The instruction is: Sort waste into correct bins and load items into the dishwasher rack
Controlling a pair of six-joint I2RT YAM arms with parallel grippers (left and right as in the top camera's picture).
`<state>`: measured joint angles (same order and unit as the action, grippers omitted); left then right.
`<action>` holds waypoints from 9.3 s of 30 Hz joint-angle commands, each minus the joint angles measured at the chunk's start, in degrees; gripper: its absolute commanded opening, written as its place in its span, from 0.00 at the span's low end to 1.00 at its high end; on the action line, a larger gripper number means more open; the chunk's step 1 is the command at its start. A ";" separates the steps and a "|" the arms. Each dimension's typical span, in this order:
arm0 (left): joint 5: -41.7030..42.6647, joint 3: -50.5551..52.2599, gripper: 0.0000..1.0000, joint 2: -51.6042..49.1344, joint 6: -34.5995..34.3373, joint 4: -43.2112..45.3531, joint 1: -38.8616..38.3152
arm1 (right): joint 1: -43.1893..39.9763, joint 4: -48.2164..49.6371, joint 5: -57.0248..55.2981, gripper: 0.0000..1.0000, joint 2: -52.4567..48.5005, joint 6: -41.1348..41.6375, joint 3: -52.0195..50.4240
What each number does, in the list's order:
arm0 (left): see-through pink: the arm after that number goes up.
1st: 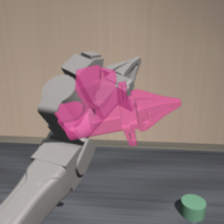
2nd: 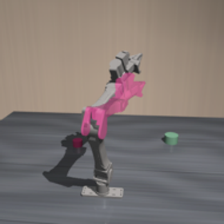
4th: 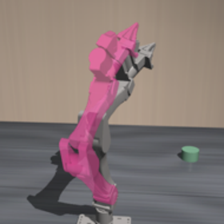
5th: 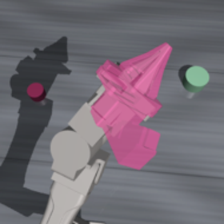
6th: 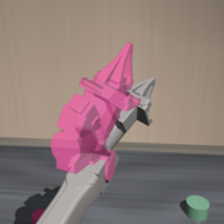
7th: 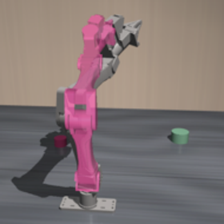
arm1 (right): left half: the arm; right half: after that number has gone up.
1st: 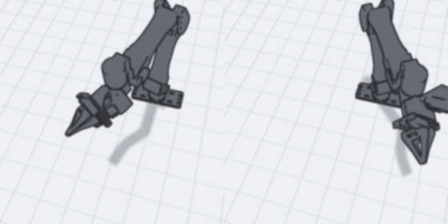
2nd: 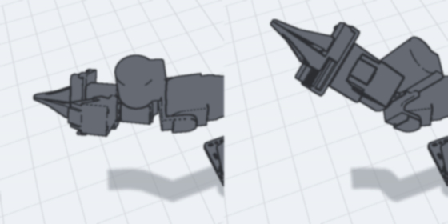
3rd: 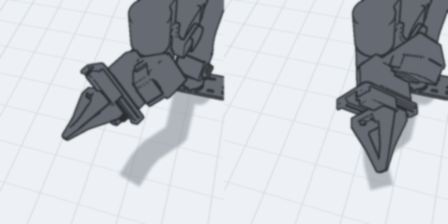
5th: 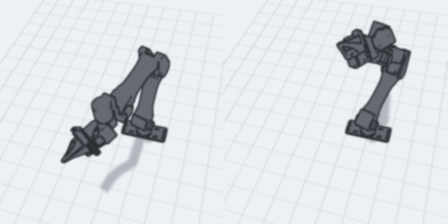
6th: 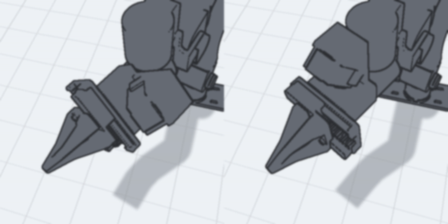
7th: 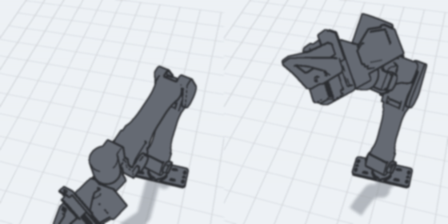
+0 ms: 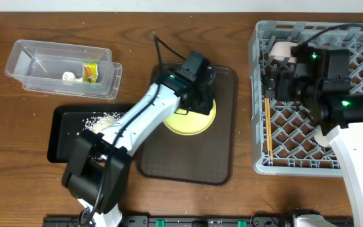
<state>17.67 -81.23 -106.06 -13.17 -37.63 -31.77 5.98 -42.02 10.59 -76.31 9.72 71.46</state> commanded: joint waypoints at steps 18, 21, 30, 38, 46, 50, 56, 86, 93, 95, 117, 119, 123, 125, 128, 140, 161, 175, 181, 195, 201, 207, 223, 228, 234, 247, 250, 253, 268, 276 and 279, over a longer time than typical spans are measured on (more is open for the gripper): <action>-3.39 0.02 0.62 16.74 0.44 -23.34 30.18 | 19.23 5.42 -1.57 0.63 -26.14 2.80 0.09; -3.39 0.02 0.65 16.74 0.44 -24.15 31.39 | 19.43 5.62 -1.53 0.57 -30.14 3.67 0.09; -3.39 0.02 0.66 16.74 0.44 -24.28 31.47 | 19.61 6.95 -0.44 0.31 -38.10 7.26 0.09; -3.37 0.02 0.66 16.74 0.44 -24.28 31.47 | 18.95 8.26 -1.51 0.01 -36.54 7.85 0.72; -3.39 0.02 0.66 16.74 0.46 -24.28 31.47 | 14.14 4.92 -5.77 0.01 -24.44 3.89 5.35; -3.41 0.02 0.66 16.74 0.48 -24.22 31.47 | 11.54 4.96 -12.41 0.01 -15.45 1.07 6.25; -3.41 0.02 0.66 16.74 0.48 -24.22 31.47 | 6.32 3.54 -26.21 0.01 -5.25 -5.53 6.23; -3.41 0.02 0.67 16.74 0.48 -23.82 31.47 | 1.97 -4.02 -59.54 0.01 -13.90 -1.99 4.92; -3.41 0.02 0.67 16.74 0.46 -23.78 31.47 | 1.97 -3.98 -46.82 0.14 -15.21 -0.31 4.92; -3.41 0.02 0.67 16.74 0.46 -23.76 31.47 | 1.97 -3.87 -44.98 0.40 -15.19 -0.31 4.92; -3.43 0.02 0.87 16.68 6.19 -24.76 31.47 | -6.51 -15.12 -4.85 0.99 -6.40 1.55 4.92; -4.55 0.02 0.88 16.68 6.95 -26.75 31.50 | -7.34 -16.55 -2.56 0.99 -6.40 1.33 4.92; -10.01 0.31 0.89 16.46 6.97 -31.80 31.50 | -7.34 -19.47 -1.27 0.99 -6.40 -0.17 4.90; -10.93 1.11 0.89 16.46 7.08 -33.29 31.50 | -7.28 -20.52 -1.27 0.99 -6.40 -0.66 4.81; -10.86 3.69 0.89 16.59 8.15 -34.21 31.47 | -7.04 -22.80 -1.16 0.99 -6.10 -0.79 4.50; -6.71 23.30 0.90 33.55 10.62 -24.35 31.47 | -0.63 -15.52 -0.24 0.99 16.20 -0.55 -13.29; -7.21 29.07 0.90 57.96 10.58 -19.50 31.43 | 0.33 -21.22 -0.94 0.99 35.06 0.94 -22.84; -7.21 29.07 0.90 57.33 10.58 -19.50 31.43 | 0.33 -21.22 -0.92 0.99 35.06 0.94 -22.84; -7.21 29.07 0.90 57.33 10.58 -19.50 31.43 | 0.26 -21.29 -2.95 0.99 37.00 -1.11 -22.86; -7.21 29.07 0.90 57.33 10.58 -19.50 31.43 | 0.22 -3.58 -5.49 0.99 61.99 -3.56 -37.31; -7.21 29.07 0.91 57.33 10.58 -19.50 31.43 | 0.20 5.46 -4.57 0.99 72.04 -3.67 -46.12; -7.21 29.07 0.91 57.33 10.58 -19.50 31.43 | 0.00 17.11 -4.50 0.99 75.95 -4.09 -53.88; -7.21 29.07 0.91 57.33 10.58 -19.50 31.43 | -0.09 44.19 0.76 0.99 76.00 -16.65 -71.17; -7.21 29.07 0.91 57.33 10.58 -19.50 31.43 | -0.85 39.60 -3.78 0.99 76.00 -14.25 -71.14; -7.21 29.07 0.91 57.33 10.58 -19.50 31.43 | -1.25 37.70 -8.98 0.99 76.00 -11.04 -71.14; -7.21 29.07 0.91 57.33 10.58 -19.50 31.43 | -1.25 37.88 -8.63 0.99 75.97 -11.04 -71.14; -7.21 29.07 0.91 57.33 10.58 -19.50 31.43 | -1.25 37.88 -8.63 0.99 75.97 -11.04 -71.14; -7.21 29.07 0.91 57.33 10.58 -19.50 31.43 | -1.25 37.88 -8.63 0.99 75.97 -11.04 -71.14; -7.21 29.07 0.91 57.35 10.58 -19.50 31.43 | -1.25 37.88 -8.63 0.99 75.97 -11.04 -71.14; -8.24 29.27 0.91 62.99 10.60 -19.91 31.43 | -1.25 37.88 -8.63 0.99 75.97 -11.04 -71.14; -10.93 29.57 0.91 68.39 10.62 -19.93 31.43 | -1.25 37.88 -8.63 0.99 75.97 -11.04 -71.14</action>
<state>9.47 -52.42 -41.89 -3.09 -57.28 -0.47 5.10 -3.88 2.74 -0.62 -2.09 0.40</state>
